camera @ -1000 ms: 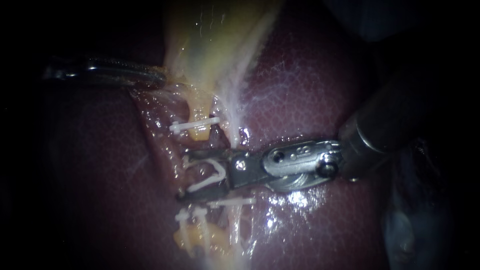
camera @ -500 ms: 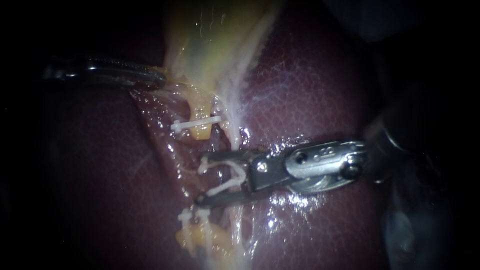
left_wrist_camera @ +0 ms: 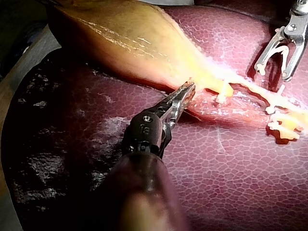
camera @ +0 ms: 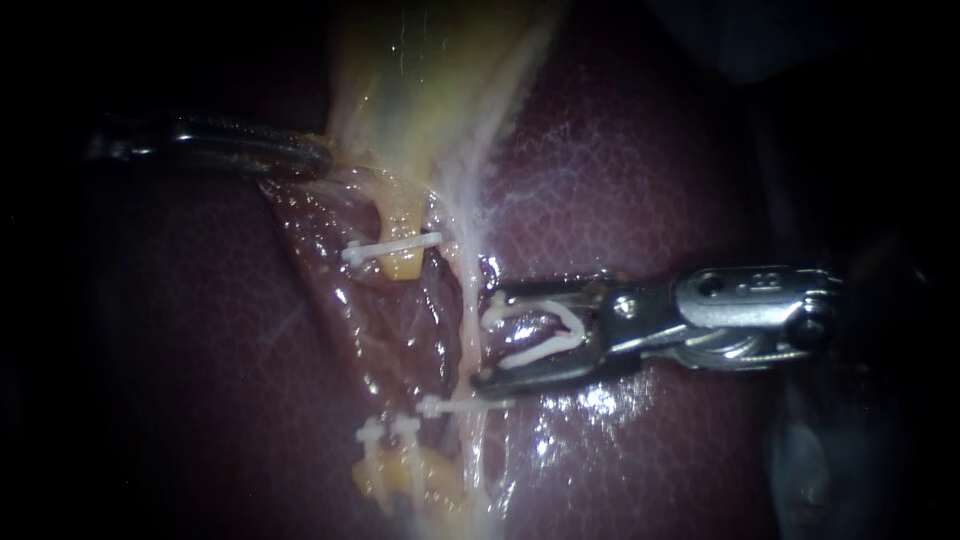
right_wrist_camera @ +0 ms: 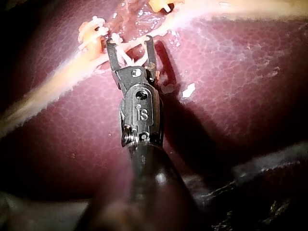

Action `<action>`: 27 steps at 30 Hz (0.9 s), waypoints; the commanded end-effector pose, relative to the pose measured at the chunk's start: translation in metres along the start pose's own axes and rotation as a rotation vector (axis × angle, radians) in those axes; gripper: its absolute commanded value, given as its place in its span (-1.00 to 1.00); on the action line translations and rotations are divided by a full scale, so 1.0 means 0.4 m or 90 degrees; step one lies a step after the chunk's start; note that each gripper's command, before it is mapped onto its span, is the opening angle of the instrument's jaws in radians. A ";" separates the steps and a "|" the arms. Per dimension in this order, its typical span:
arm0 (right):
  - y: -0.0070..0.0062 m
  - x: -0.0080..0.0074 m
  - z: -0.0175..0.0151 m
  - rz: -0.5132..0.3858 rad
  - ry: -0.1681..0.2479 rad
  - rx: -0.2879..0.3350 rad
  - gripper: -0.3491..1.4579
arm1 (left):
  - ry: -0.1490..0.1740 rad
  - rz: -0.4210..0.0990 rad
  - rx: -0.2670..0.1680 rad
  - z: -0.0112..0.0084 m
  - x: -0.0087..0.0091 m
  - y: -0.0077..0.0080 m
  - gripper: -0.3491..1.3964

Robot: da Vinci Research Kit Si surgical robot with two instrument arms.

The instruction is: Clipping second clip right tube

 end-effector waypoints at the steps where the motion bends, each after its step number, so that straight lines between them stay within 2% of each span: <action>1: 0.0003 -0.0007 -0.0004 0.016 -0.001 0.001 -0.08 | 0.000 0.000 0.000 0.0000 0.0001 0.0000 -1.00; 7: 0.0040 -0.0045 0.0006 0.069 -0.003 0.012 -0.09 | 0.000 0.000 0.000 -0.0001 0.0001 0.0000 -1.00; 11: 0.0078 -0.0097 0.0028 0.100 -0.005 0.015 -0.09 | 0.000 0.000 0.000 -0.0001 0.0001 0.0000 -1.00; 17: 0.0114 -0.0153 0.0063 0.134 -0.012 0.028 -0.08 | 0.000 0.000 0.000 -0.0002 0.0001 0.0000 -1.00; 21: 0.0122 -0.0169 0.0091 0.161 -0.009 0.049 -0.08 | 0.000 0.000 0.000 -0.0002 0.0002 0.0000 -1.00; 27: 0.0128 -0.0175 0.0133 0.205 0.018 0.089 -0.08 | 0.000 0.000 0.000 -0.0002 0.0001 0.0000 -1.00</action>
